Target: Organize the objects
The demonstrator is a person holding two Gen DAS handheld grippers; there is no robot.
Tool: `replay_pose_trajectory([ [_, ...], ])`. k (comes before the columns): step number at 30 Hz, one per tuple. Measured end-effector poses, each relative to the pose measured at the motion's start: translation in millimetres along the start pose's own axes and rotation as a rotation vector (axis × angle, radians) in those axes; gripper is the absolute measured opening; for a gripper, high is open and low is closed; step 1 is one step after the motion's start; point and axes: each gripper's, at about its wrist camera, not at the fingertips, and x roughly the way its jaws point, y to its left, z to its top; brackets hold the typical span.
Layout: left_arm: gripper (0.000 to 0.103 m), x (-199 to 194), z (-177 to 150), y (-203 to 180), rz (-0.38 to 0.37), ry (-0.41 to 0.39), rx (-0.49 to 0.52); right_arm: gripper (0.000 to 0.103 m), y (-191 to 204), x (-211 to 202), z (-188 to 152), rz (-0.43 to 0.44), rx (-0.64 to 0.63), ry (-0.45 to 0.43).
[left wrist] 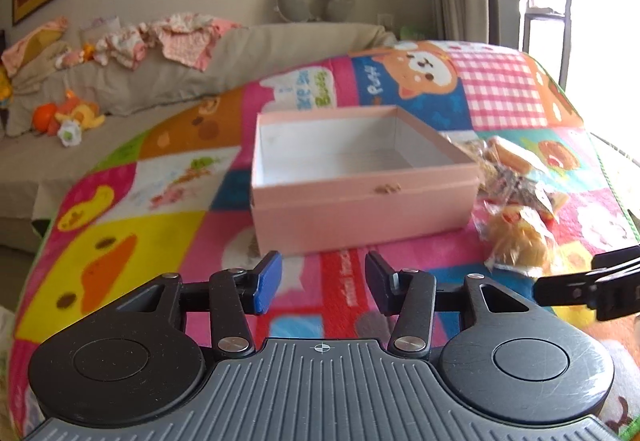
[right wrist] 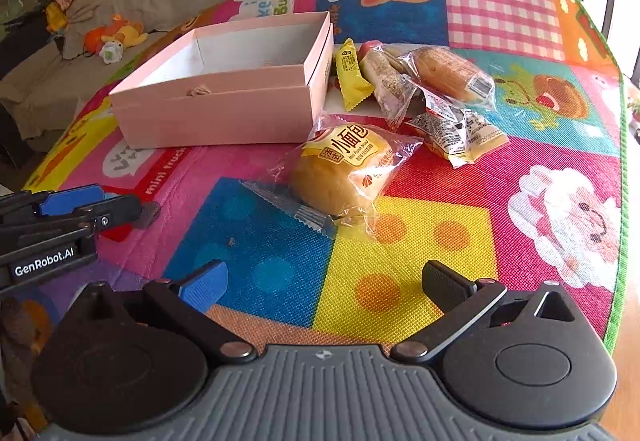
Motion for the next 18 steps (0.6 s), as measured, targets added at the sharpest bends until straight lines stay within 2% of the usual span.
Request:
replay_pose_trajectory([
  [3, 0.052, 9, 39, 23, 0.012, -0.009, -0.038, 0.103, -17, -19, 17, 0.040, 0.099, -0.079],
  [6, 0.052, 36, 69, 41, 0.064, 0.014, -0.034, 0.103, -31, -41, 36, 0.027, 0.146, -0.197],
  [8, 0.052, 62, 84, 54, 0.083, 0.042, -0.046, 0.103, -38, -45, 51, -0.012, 0.136, -0.208],
  [12, 0.052, 111, 100, 75, 0.038, 0.096, -0.121, 0.103, -44, -45, 64, -0.104, 0.083, -0.235],
  [14, 0.052, 129, 102, 76, 0.038, 0.106, -0.114, 0.103, -50, -44, 66, -0.105, 0.071, -0.244],
  [18, 0.047, 165, 100, 79, -0.007, 0.200, -0.161, 0.103, -56, -36, 64, -0.113, 0.030, -0.248],
])
